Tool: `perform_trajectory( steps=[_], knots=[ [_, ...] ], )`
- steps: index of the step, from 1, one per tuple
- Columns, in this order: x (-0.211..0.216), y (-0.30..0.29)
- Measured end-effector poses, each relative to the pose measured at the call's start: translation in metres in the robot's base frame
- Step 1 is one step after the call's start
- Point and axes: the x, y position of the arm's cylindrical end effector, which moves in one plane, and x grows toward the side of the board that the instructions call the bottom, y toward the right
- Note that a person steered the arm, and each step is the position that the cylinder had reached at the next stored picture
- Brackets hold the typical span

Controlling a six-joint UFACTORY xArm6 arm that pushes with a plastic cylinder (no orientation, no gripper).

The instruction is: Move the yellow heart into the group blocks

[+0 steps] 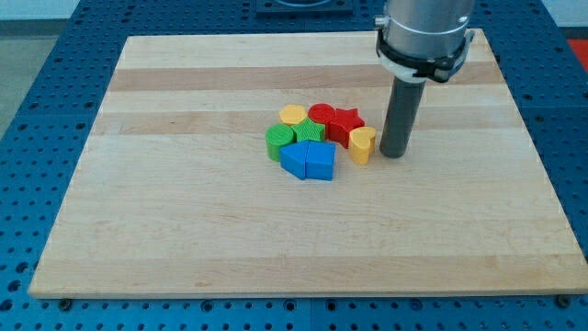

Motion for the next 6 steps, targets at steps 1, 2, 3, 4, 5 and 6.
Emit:
perform_trajectory(
  steps=[1, 2, 3, 4, 5, 6],
  knots=[
    [-0.009, 0.008],
    [-0.009, 0.003],
    [-0.009, -0.007],
    [-0.009, -0.018],
    [-0.009, -0.03],
    [-0.009, -0.031]
  ],
)
